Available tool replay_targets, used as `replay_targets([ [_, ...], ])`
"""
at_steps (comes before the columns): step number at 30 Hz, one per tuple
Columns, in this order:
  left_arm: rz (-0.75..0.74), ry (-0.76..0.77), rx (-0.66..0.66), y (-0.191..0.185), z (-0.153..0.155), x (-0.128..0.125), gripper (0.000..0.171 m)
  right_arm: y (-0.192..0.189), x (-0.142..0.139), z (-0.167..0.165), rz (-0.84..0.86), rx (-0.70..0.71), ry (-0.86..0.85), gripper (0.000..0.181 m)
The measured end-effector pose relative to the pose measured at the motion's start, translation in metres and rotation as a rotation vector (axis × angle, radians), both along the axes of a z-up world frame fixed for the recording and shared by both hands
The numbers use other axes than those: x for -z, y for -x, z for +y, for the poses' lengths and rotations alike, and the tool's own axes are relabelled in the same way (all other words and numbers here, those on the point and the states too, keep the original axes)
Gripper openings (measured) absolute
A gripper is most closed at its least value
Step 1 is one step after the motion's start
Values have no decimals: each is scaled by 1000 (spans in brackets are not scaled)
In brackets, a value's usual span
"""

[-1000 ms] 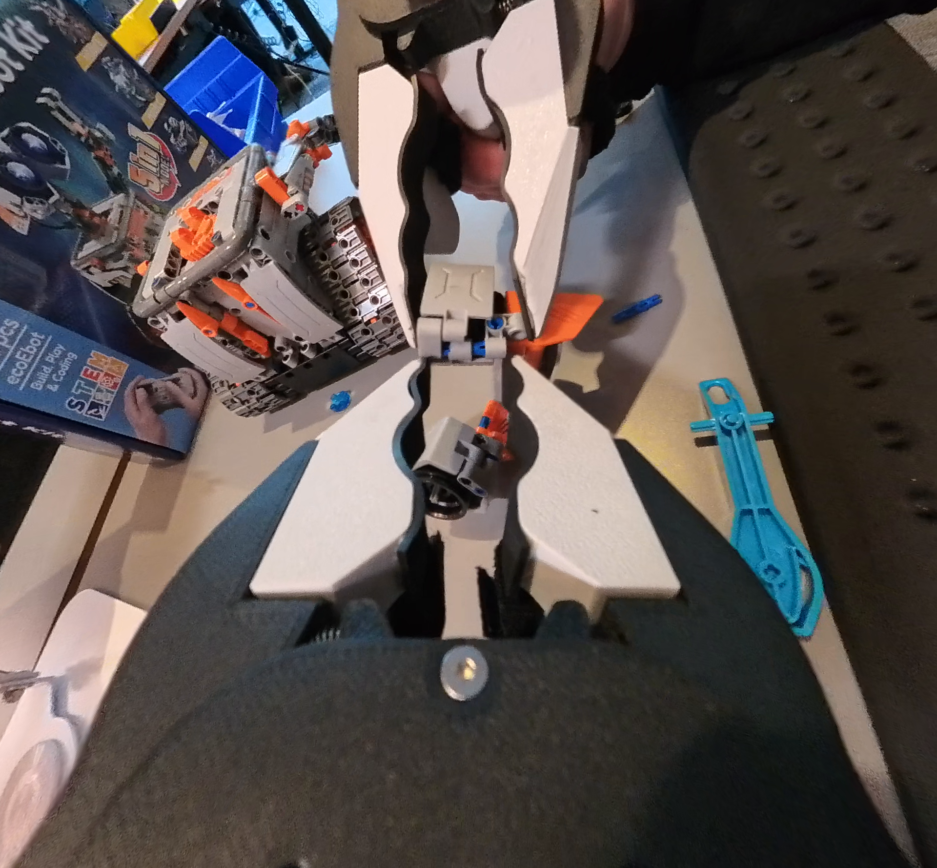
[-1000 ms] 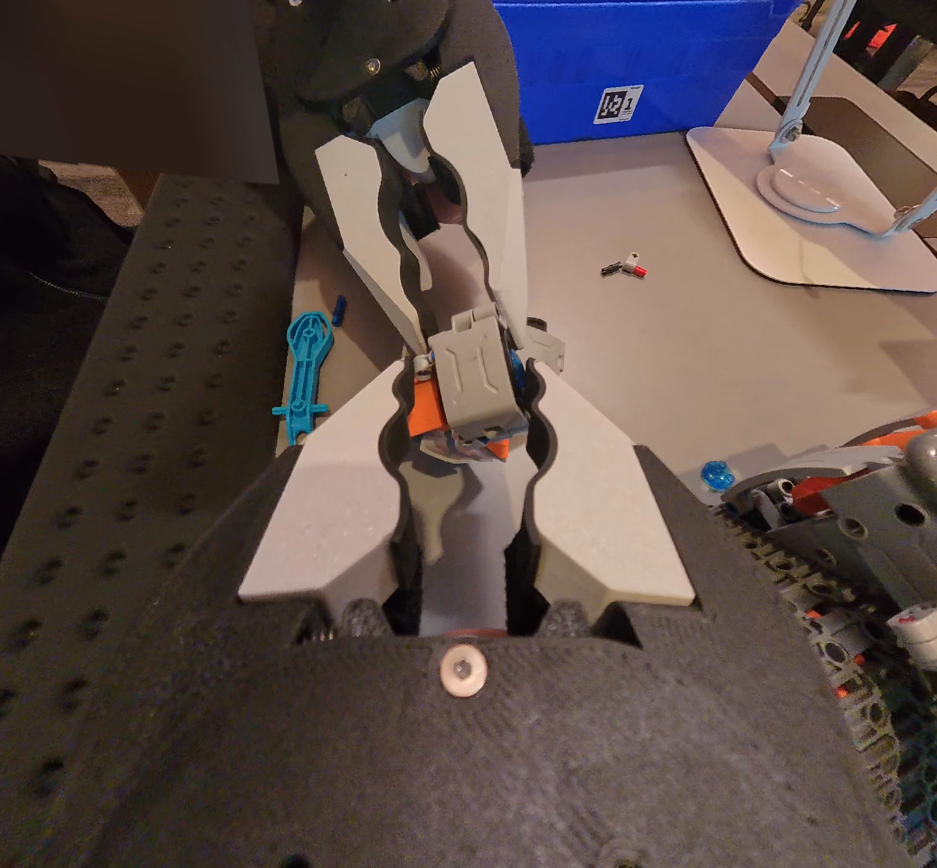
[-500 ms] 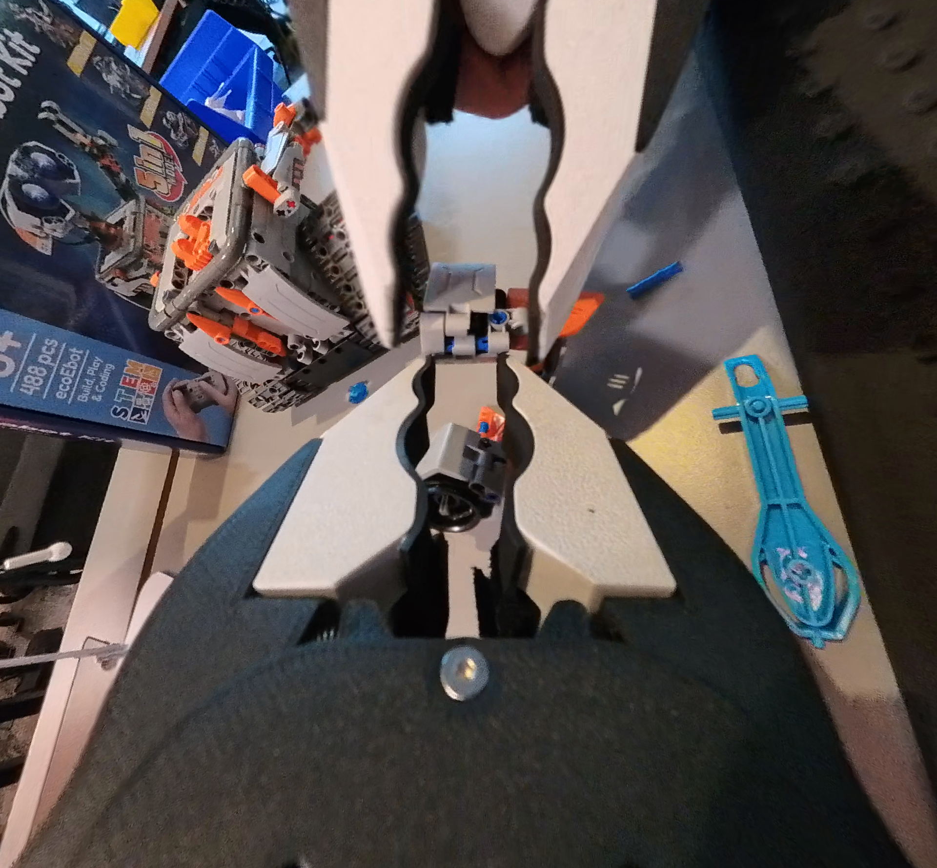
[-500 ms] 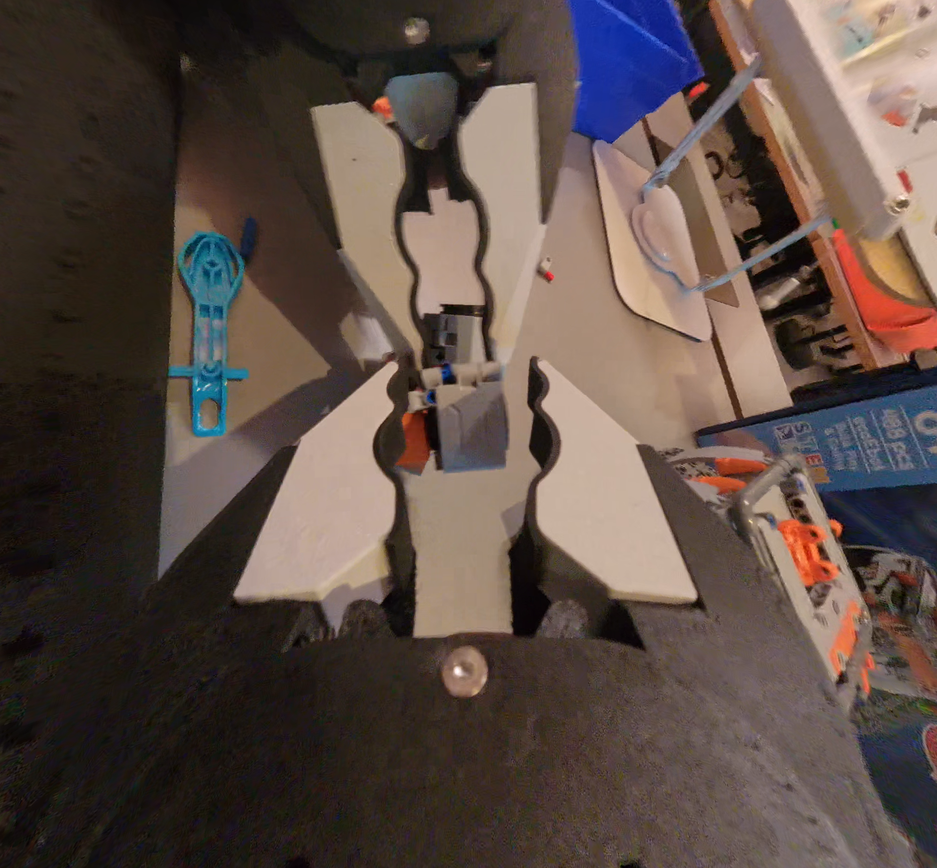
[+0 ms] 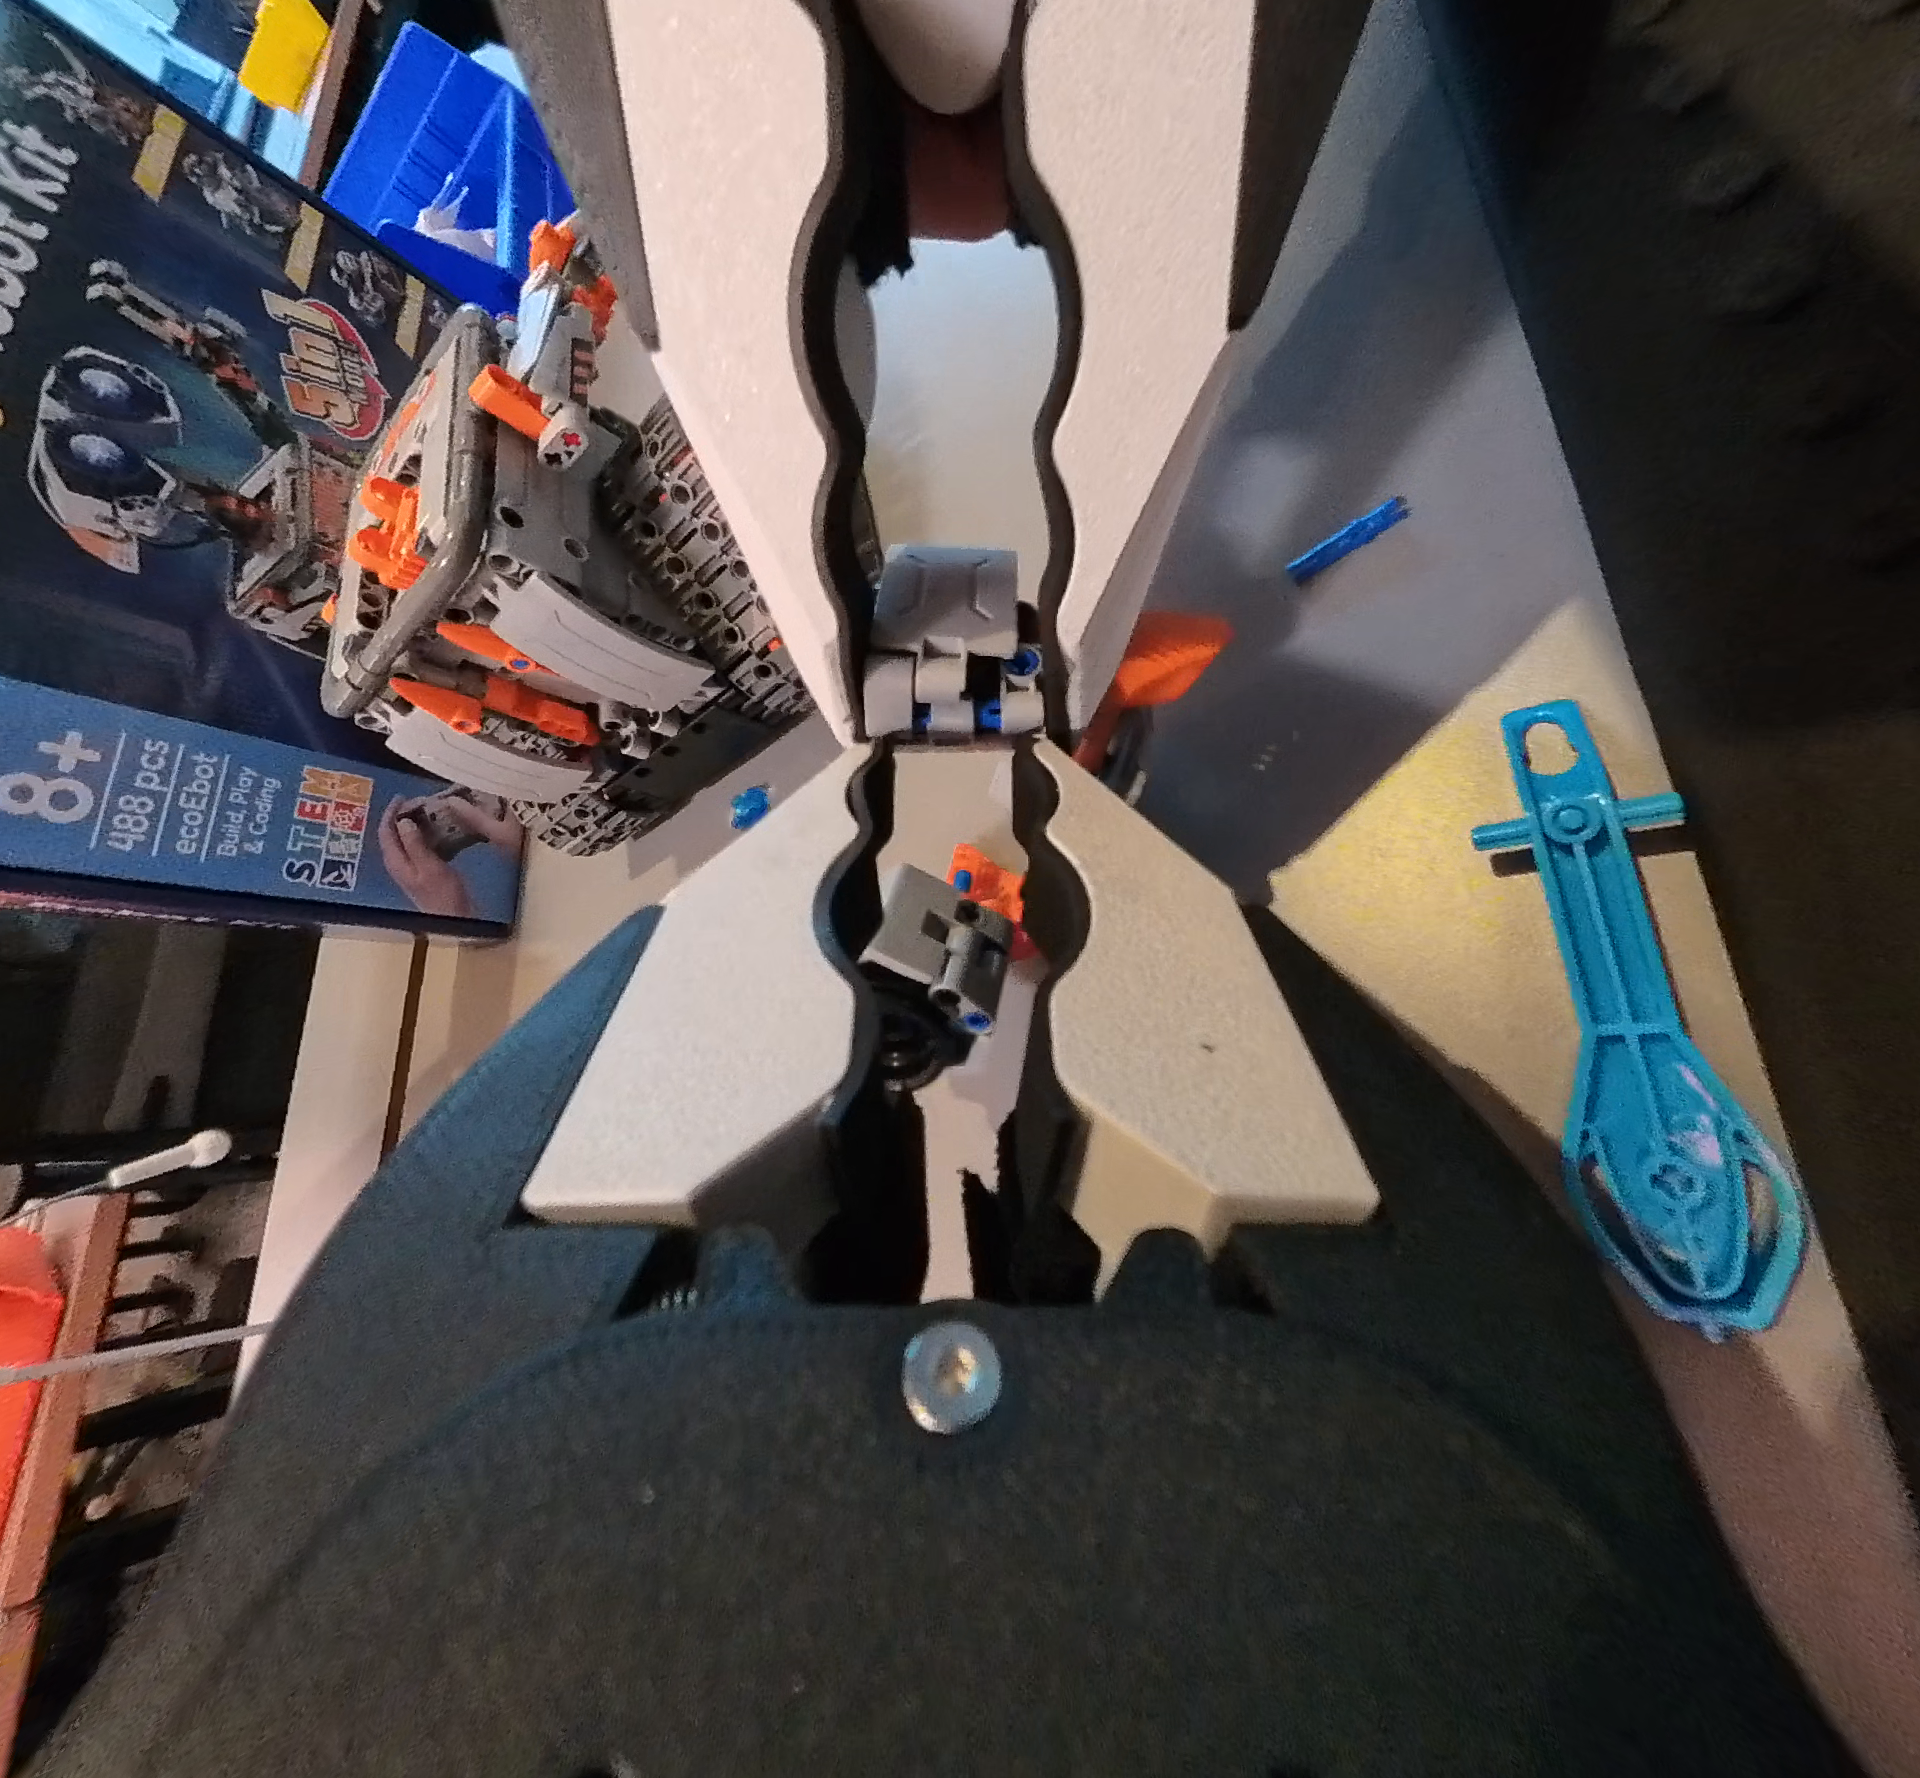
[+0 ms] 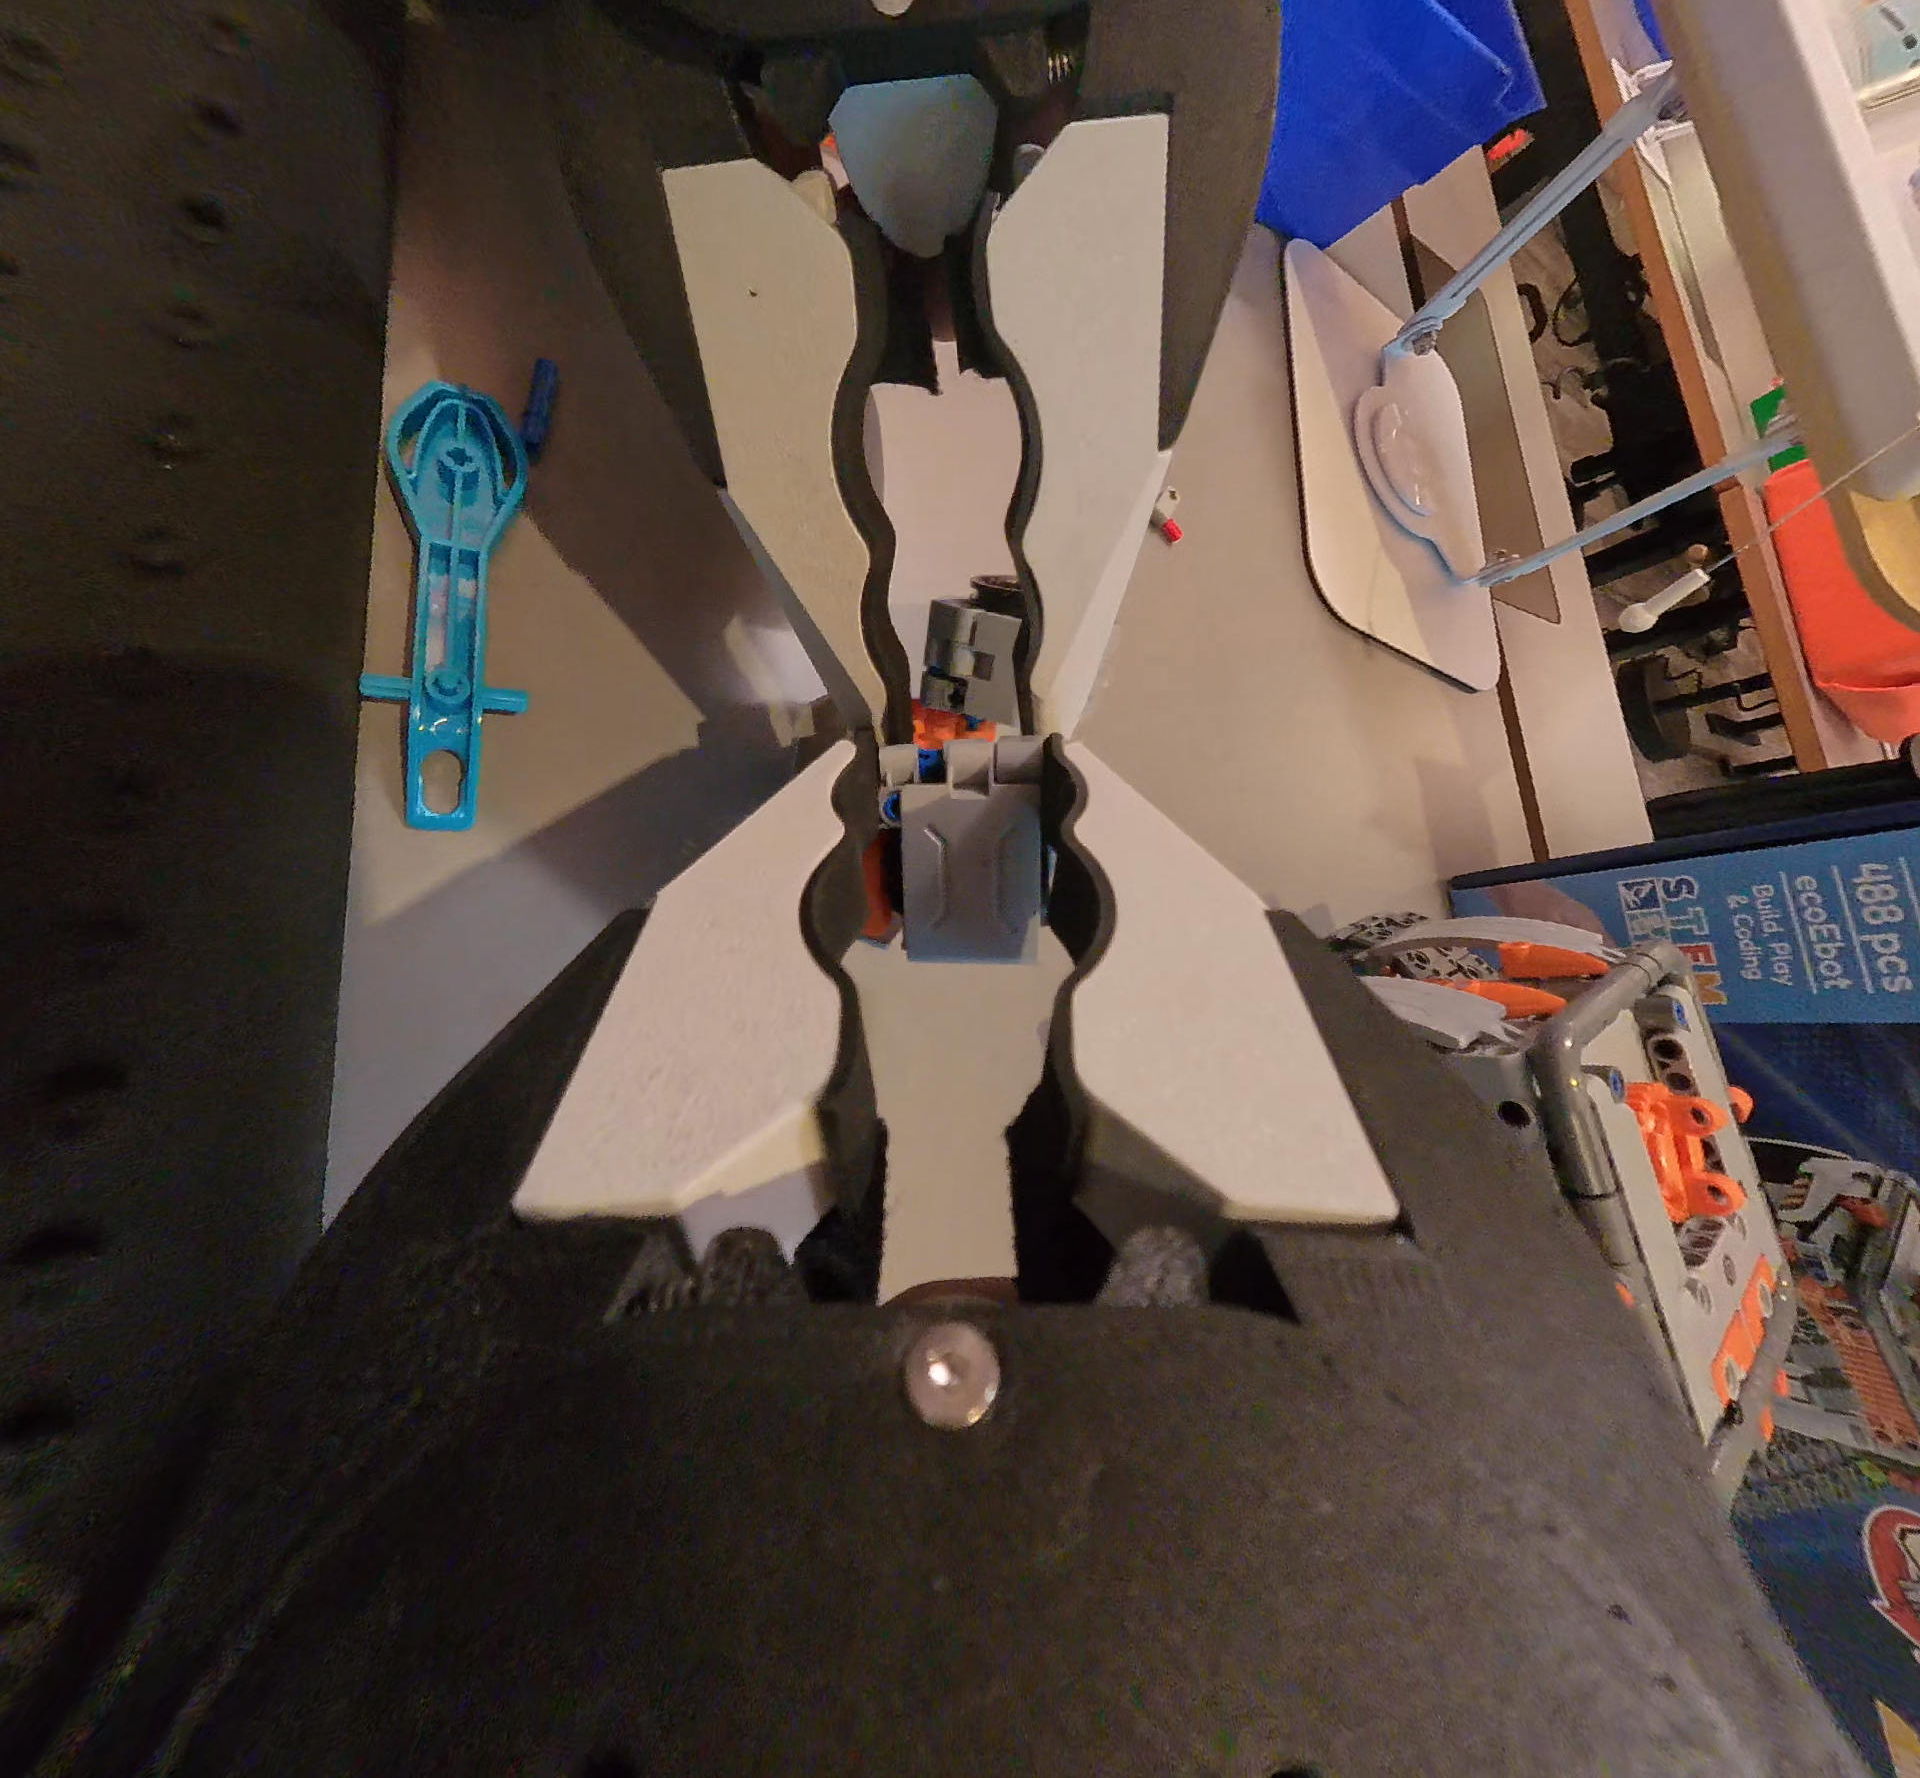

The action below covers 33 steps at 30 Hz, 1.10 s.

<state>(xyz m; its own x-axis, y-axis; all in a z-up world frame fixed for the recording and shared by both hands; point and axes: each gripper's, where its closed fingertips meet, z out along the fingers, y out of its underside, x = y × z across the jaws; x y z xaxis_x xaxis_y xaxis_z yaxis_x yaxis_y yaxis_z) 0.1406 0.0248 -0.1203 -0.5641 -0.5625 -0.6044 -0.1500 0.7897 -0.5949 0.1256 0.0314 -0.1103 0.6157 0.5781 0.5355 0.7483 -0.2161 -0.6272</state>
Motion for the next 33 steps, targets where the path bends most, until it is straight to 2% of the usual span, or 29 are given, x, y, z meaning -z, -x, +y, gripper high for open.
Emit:
replay_targets([
  [5, 24, -28, 3, 0, -2, 3, 18, 0, 3, -2, 11, -12, 19, 27],
  [8, 5, 13, 9, -1, 0, -4, 20, -1, -5, -1, 130, -28, 4, 27],
  [13, 15, 162, 8, 1, 8, -21, 29, -2, -31, -4, 394, -75, -51, 28],
  [16, 32, 213, 27, 6, 5, -25, 26, 3, -39, -7, 465, -125, -82, 28],
  [20, 46, 246, 42, 10, 4, -26, 19, 3, -44, -8, 497, -155, -111, 28],
  [23, 34, 282, 54, 12, 4, -34, 23, 2, -53, -11, 550, -185, -138, 28],
  [27, 42, 302, 54, 11, 5, -36, 33, 8, -54, -12, 530, -212, -155, 28],
  [33, 69, 324, 130, 17, -9, -37, 31, 19, -56, -14, 518, -257, -167, 28],
])
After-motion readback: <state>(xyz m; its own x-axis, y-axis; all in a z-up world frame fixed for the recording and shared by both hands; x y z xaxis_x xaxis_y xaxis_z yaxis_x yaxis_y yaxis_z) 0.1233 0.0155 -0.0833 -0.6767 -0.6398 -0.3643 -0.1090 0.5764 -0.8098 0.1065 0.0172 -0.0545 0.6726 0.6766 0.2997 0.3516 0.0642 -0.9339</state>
